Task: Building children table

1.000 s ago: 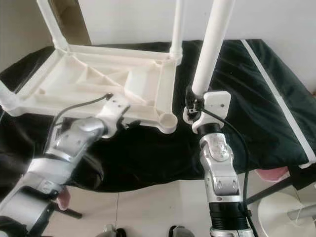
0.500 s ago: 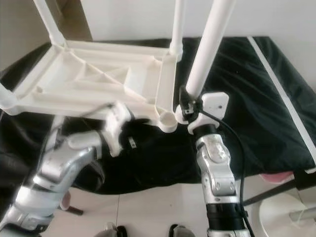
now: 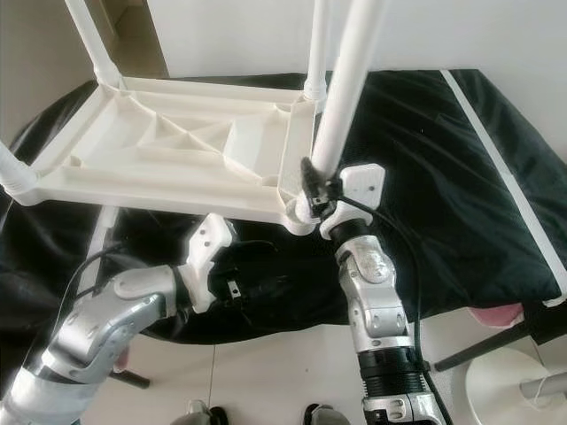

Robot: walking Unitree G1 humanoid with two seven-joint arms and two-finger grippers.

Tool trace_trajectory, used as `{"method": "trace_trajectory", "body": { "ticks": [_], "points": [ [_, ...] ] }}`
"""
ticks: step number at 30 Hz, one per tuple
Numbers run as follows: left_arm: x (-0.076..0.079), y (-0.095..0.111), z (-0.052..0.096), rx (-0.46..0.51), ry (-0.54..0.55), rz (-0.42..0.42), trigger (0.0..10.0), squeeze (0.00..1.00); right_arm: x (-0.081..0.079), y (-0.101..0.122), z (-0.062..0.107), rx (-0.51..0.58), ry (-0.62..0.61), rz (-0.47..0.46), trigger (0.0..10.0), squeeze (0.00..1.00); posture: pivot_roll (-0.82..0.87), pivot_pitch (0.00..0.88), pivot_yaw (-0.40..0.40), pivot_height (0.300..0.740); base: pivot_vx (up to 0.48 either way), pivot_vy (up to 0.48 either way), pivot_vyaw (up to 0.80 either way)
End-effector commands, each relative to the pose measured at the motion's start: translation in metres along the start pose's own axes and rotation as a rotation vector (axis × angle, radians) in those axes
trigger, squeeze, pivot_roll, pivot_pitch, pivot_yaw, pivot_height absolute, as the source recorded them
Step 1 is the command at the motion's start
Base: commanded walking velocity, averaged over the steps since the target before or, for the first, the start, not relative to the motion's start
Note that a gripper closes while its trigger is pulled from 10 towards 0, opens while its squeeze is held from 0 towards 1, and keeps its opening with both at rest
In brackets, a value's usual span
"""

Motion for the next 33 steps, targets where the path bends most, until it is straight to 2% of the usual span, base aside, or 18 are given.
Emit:
{"method": "trace_trajectory", "body": {
  "ticks": [1, 9, 14, 21, 25, 33],
  "points": [
    [-0.002, 0.004, 0.002, 0.020, 0.044, 0.007, 10.0, 0.00, -0.004, 0.000, -0.002, 0.016, 0.017, -0.021, 10.0, 0.00, 0.03, 0.123, -0.029, 0.740, 0.000, 0.000, 0.00],
    [0.001, 0.010, 0.003, 0.041, 0.055, 0.004, 10.0, 0.00, -0.007, -0.007, -0.013, 0.016, 0.042, -0.029, 10.0, 0.00, 0.04, 0.118, -0.034, 0.740, 0.000, 0.000, 0.00],
    [0.004, 0.011, 0.003, 0.044, 0.051, 0.009, 10.0, 0.00, -0.008, -0.011, -0.014, 0.010, 0.059, -0.018, 10.0, 0.00, 0.05, 0.116, -0.038, 0.740, 0.000, 0.000, 0.00],
    [0.005, 0.009, 0.005, 0.042, 0.061, 0.017, 10.0, 0.00, -0.009, -0.019, -0.005, -0.016, 0.086, 0.011, 10.0, 0.00, 0.05, 0.115, -0.046, 0.740, 0.000, 0.000, 0.00],
    [0.004, 0.009, 0.007, 0.038, 0.073, 0.021, 10.0, 0.00, -0.003, -0.029, 0.005, -0.043, 0.075, 0.033, 10.0, 0.00, 0.05, 0.115, -0.045, 0.740, 0.000, 0.000, 0.00],
    [0.005, 0.008, 0.006, 0.037, 0.066, 0.027, 10.0, 0.00, -0.002, -0.037, 0.010, -0.061, 0.073, 0.052, 10.0, 0.00, 0.04, 0.118, -0.035, 0.740, 0.000, 0.000, 0.00]
  ]
}}
Point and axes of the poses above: a point about 5 cm out from each wrist's last joint towards the gripper, its own z axis pointing back from the gripper into the wrist, its own y axis along the axis of the wrist's last joint, x = y × z, the point moved 4 cm from there along -z, pointing out of the wrist towards the gripper, and after that the axes turned 8 degrees about z, right-handed, at the moved point
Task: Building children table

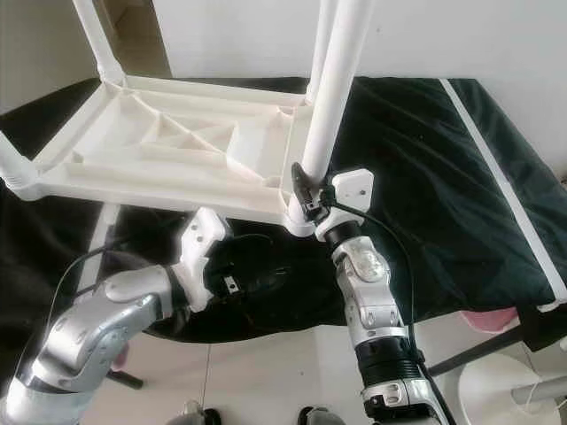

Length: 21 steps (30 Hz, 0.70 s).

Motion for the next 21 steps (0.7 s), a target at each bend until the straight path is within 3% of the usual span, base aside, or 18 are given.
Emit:
{"method": "trace_trajectory", "body": {
  "ticks": [1, 14, 21],
  "points": [
    [0.002, 0.000, 0.001, 0.000, 0.012, 0.000, 10.0, 0.00, -0.002, -0.020, 0.010, -0.077, 0.010, 0.005, 10.0, 0.00, 0.04, 0.118, -0.035, 0.740, 0.000, 0.000, 0.00],
    [0.001, 0.001, 0.001, -0.002, 0.018, 0.002, 10.0, 0.00, -0.005, -0.024, -0.001, -0.077, 0.031, 0.016, 10.0, 0.00, 0.05, 0.121, -0.034, 0.740, 0.000, 0.000, 0.00],
    [0.001, 0.001, 0.002, -0.004, 0.022, 0.000, 10.0, 0.00, 0.000, -0.025, -0.012, -0.093, -0.011, -0.060, 10.0, 0.00, 0.05, 0.123, -0.034, 0.740, 0.000, 0.000, 0.00]
  ]
}}
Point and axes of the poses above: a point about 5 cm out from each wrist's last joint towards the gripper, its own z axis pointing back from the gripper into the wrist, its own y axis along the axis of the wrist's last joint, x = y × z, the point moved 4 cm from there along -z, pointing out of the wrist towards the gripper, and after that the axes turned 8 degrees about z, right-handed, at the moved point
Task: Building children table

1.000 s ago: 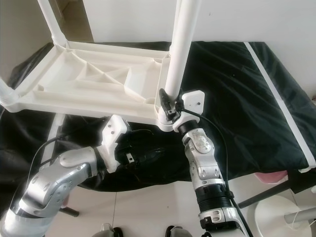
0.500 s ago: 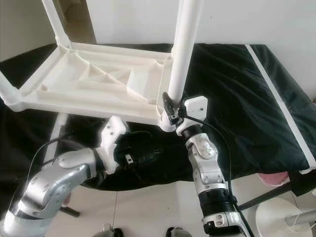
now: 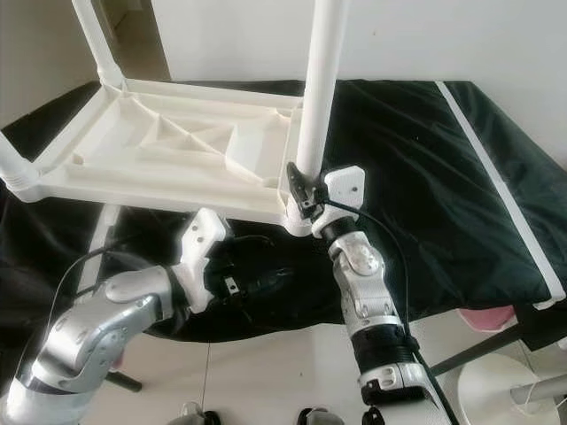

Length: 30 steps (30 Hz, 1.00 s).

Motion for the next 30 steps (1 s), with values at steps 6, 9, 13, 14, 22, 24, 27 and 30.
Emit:
{"method": "trace_trajectory", "body": {
  "ticks": [6, 9, 13, 14, 22, 24, 27, 30],
  "points": [
    [0.001, 0.001, 0.002, -0.003, 0.023, -0.005, 10.0, 0.00, 0.002, -0.017, 0.003, -0.072, -0.003, -0.011, 10.0, 0.00, 0.06, 0.127, -0.036, 0.740, 0.000, 0.000, 0.00],
    [0.001, 0.001, 0.002, -0.003, 0.025, -0.004, 10.0, 0.00, 0.000, -0.018, 0.007, -0.069, 0.017, 0.023, 10.0, 0.00, 0.06, 0.127, -0.037, 0.740, 0.000, 0.000, 0.00],
    [0.001, 0.001, 0.003, -0.001, 0.025, -0.003, 10.0, 0.00, -0.002, -0.020, 0.013, -0.071, 0.036, 0.046, 10.0, 0.00, 0.06, 0.127, -0.037, 0.740, 0.000, 0.000, 0.00],
    [0.001, 0.001, 0.003, -0.001, 0.025, -0.003, 10.0, 0.00, -0.002, -0.020, 0.014, -0.071, 0.039, 0.050, 10.0, 0.00, 0.06, 0.127, -0.037, 0.740, 0.000, 0.000, 0.00],
    [0.001, 0.002, 0.003, -0.002, 0.019, -0.003, 10.0, 0.00, 0.001, -0.022, 0.018, -0.077, 0.035, 0.051, 10.0, 0.00, 0.05, 0.132, -0.030, 0.740, 0.000, 0.000, 0.00],
    [0.001, 0.003, 0.003, -0.003, 0.018, -0.003, 10.0, 0.00, 0.001, -0.022, 0.018, -0.076, 0.035, 0.052, 10.0, 0.00, 0.05, 0.132, -0.030, 0.740, 0.000, 0.000, 0.00],
    [0.001, 0.003, 0.003, -0.002, 0.018, -0.003, 10.0, 0.00, 0.000, -0.022, 0.018, -0.071, 0.038, 0.060, 10.0, 0.00, 0.05, 0.131, -0.029, 0.740, 0.000, 0.000, 0.00],
    [0.000, 0.003, 0.003, -0.003, 0.018, -0.005, 10.0, 0.00, -0.001, -0.021, 0.019, -0.062, 0.051, 0.077, 10.0, 0.00, 0.05, 0.132, -0.028, 0.740, 0.000, 0.000, 0.00]
  ]
}}
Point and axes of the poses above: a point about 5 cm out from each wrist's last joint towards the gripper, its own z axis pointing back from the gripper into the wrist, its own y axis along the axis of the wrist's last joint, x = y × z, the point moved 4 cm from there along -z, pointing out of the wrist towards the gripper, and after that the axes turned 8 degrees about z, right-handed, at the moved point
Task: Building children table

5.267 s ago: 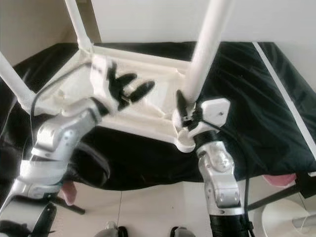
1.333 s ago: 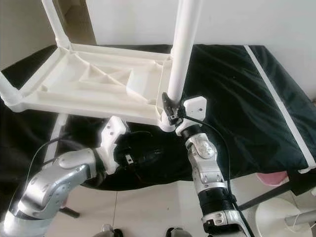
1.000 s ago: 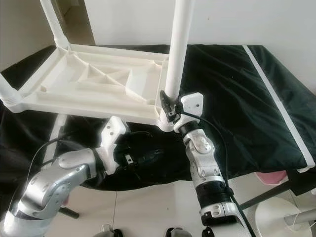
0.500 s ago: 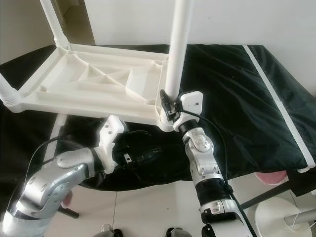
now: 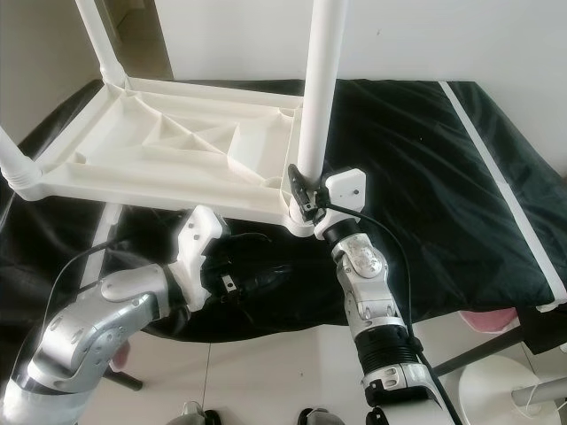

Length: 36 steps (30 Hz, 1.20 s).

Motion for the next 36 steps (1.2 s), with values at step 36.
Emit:
{"method": "trace_trajectory", "body": {
  "ticks": [36],
  "points": [
    [0.000, 0.003, 0.003, -0.007, 0.014, -0.002, 10.0, 0.00, 0.004, -0.033, 0.016, -0.181, 0.000, -0.041, 10.0, 0.00, 0.05, 0.147, -0.025, 0.740, 0.000, 0.000, 0.00]
  ]
}}
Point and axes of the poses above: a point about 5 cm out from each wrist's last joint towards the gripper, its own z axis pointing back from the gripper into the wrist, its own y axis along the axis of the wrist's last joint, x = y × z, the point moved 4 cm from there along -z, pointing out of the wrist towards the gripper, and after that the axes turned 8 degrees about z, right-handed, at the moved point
